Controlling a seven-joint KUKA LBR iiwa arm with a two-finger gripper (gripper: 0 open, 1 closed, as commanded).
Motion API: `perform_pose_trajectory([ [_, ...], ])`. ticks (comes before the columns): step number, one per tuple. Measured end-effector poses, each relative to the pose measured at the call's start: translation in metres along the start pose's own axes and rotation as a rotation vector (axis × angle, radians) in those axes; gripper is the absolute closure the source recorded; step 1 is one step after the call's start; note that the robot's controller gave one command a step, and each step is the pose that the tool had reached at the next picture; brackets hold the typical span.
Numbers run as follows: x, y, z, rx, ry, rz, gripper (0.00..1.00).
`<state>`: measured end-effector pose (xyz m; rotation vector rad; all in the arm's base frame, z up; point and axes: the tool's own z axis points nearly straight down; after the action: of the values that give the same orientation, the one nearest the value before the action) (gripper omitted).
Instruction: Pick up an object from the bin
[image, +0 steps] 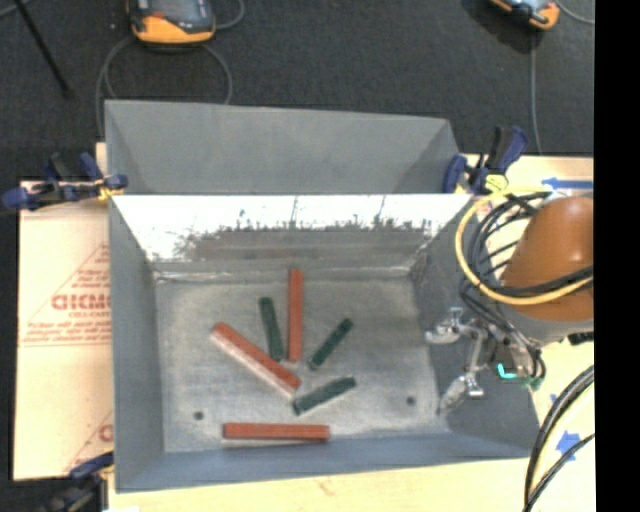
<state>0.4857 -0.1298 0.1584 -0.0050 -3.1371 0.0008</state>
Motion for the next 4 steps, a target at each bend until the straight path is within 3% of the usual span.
perform_pose_trajectory([
  [1,-0.002,0.000,-0.004,0.001,-0.007,-0.003,0.00],
  [2,-0.026,0.035,0.048,0.002,-0.016,0.005,0.00],
  [3,-0.017,0.065,0.072,-0.002,-0.001,0.031,0.00],
  [4,-0.015,0.070,0.061,-0.003,0.001,0.033,0.00],
])
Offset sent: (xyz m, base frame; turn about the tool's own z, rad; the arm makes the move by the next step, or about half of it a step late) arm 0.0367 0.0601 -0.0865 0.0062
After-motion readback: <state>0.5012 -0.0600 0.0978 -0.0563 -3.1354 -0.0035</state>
